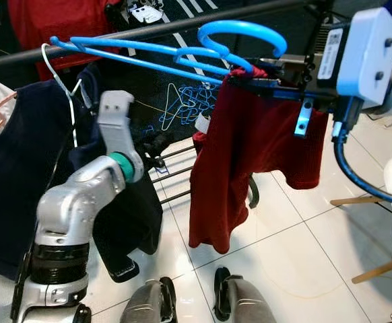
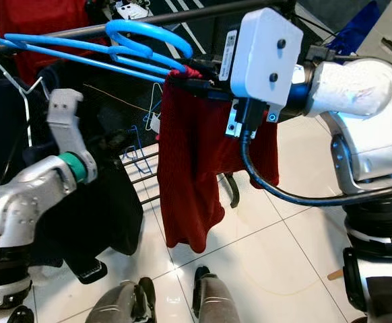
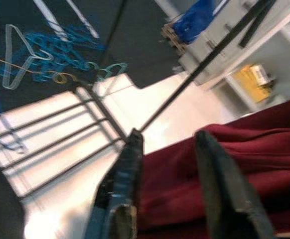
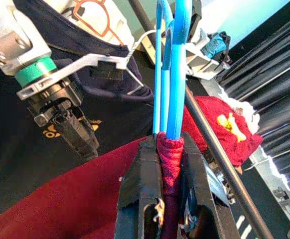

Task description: Hang hanger

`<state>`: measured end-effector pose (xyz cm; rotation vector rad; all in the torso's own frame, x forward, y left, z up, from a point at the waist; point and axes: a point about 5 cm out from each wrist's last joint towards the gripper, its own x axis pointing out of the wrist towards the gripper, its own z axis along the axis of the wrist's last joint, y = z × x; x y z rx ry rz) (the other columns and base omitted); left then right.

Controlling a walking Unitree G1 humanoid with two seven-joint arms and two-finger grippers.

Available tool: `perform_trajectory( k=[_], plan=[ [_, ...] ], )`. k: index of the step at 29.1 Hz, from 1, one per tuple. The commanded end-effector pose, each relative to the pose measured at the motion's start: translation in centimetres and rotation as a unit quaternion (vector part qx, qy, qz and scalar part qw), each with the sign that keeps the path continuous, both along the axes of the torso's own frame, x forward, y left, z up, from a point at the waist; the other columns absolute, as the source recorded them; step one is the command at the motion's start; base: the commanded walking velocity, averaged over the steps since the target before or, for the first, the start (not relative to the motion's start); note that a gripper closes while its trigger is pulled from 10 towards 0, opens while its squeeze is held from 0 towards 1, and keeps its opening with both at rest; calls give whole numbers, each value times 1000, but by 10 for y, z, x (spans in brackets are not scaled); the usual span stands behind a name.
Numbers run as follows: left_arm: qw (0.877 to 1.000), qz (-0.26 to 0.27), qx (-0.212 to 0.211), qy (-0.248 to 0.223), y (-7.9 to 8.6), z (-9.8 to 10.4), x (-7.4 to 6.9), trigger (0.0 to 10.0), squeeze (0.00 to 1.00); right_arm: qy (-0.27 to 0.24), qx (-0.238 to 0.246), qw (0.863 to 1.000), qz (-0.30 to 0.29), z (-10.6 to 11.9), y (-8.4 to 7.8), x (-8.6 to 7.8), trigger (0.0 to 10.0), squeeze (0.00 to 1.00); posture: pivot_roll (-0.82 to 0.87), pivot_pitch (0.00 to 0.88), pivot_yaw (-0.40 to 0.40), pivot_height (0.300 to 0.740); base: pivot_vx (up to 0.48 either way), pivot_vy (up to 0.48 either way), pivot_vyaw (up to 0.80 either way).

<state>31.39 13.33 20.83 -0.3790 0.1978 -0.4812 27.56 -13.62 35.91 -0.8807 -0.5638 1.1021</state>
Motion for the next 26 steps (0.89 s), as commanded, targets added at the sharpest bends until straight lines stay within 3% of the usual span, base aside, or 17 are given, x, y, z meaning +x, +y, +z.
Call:
perform_trajectory(
  k=[1,5,9,10,12,17,18,21,22,24,26],
  plan=[
    [1000,-2,-8,13,0,-3,-2,10000,1000,-11,3,1000,13,2,3,-3,10000,0,-168,148,81,740,0,0,0],
    [1000,0,-22,12,0,-1,0,10000,1000,-9,2,1000,17,1,4,-4,10000,0,-168,148,81,740,0,0,0],
    [995,-19,-93,32,6,10,4,10000,1000,4,-8,1000,26,-4,5,-7,10000,0,-168,147,84,740,0,0,0],
    [995,-19,-93,32,6,10,4,10000,1000,4,-8,1000,26,-4,5,-7,10000,0,-168,147,84,740,0,0,0],
    [990,-48,-120,50,-1,14,2,10000,1000,9,-9,999,34,-7,8,-7,10000,0,-166,144,88,740,0,0,0],
    [988,-57,-131,59,-4,15,1,10000,1000,10,-9,999,37,-8,9,-7,10000,0,-166,144,88,740,0,0,0],
    [983,-80,-150,68,-11,18,-2,10000,0,11,-10,999,43,-8,11,-7,10000,0,-164,143,88,740,0,0,0],
    [983,-80,-150,68,-11,18,-2,10000,0,11,-10,999,43,-8,11,-7,10000,0,-164,143,88,740,0,0,0],
    [978,-113,-158,80,-21,19,-8,10000,0,7,-9,999,49,-8,15,-7,10000,0,-166,138,89,740,0,0,0],
    [975,-178,-100,85,-36,16,-22,10000,0,-3,-8,998,62,-4,23,-5,10000,0,-167,132,88,740,0,0,0],
    [975,-178,-100,85,-36,16,-22,10000,0,-3,-8,998,62,-4,23,-5,10000,0,-167,132,88,740,0,0,0]
  ],
)
